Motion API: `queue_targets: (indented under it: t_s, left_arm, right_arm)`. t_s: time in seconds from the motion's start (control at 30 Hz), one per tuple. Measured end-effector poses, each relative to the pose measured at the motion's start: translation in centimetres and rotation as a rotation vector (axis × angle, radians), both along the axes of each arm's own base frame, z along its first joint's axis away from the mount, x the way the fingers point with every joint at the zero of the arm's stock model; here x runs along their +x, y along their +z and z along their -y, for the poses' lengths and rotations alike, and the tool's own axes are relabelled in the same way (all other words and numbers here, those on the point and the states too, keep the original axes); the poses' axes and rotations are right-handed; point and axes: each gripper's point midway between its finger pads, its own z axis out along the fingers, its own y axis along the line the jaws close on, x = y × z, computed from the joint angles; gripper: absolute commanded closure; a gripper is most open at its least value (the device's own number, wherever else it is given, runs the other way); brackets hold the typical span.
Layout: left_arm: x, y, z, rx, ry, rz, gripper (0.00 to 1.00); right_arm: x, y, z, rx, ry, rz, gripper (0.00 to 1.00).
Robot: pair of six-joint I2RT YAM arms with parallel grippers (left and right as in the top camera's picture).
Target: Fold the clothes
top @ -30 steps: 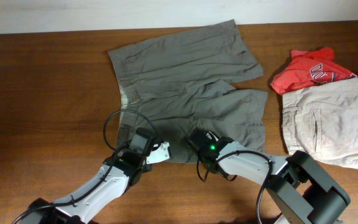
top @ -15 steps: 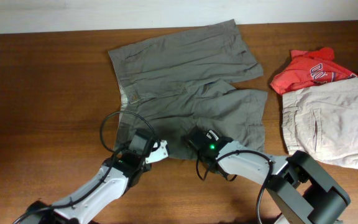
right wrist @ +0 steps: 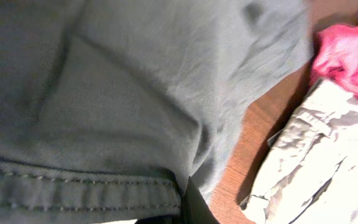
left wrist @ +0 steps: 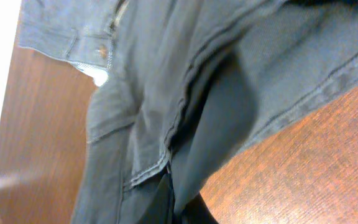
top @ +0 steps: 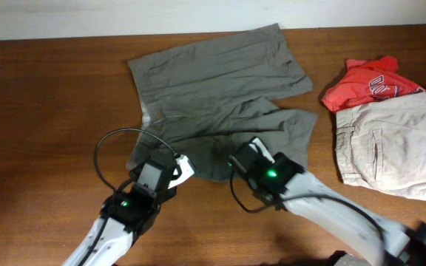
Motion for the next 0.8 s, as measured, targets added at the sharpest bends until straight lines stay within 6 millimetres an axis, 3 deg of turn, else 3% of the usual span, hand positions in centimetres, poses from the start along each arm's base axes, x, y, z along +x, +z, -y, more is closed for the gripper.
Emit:
queue_targets:
  t_s: [0.17, 0.37, 0.8]
  left_arm:
    - [-1.4, 2.3, -0.6, -0.03, 0.016, 0.019, 1.0]
    - [-3.2, 4.5, -0.2, -0.066, -0.007, 0.043, 1.0]
    - [-4.1, 7.6, -1.8, -0.057, 0.052, 0.085, 1.0]
  right_arm:
    - [-0.8, 5.0, -0.1, 0.135, -0.001, 0.091, 0.96]
    - [-1.9, 8.9, -0.5, 0.248, -0.005, 0.115, 0.96]
    - [-6.2, 7.9, -0.3, 0.299, -0.054, -0.1, 0.96]
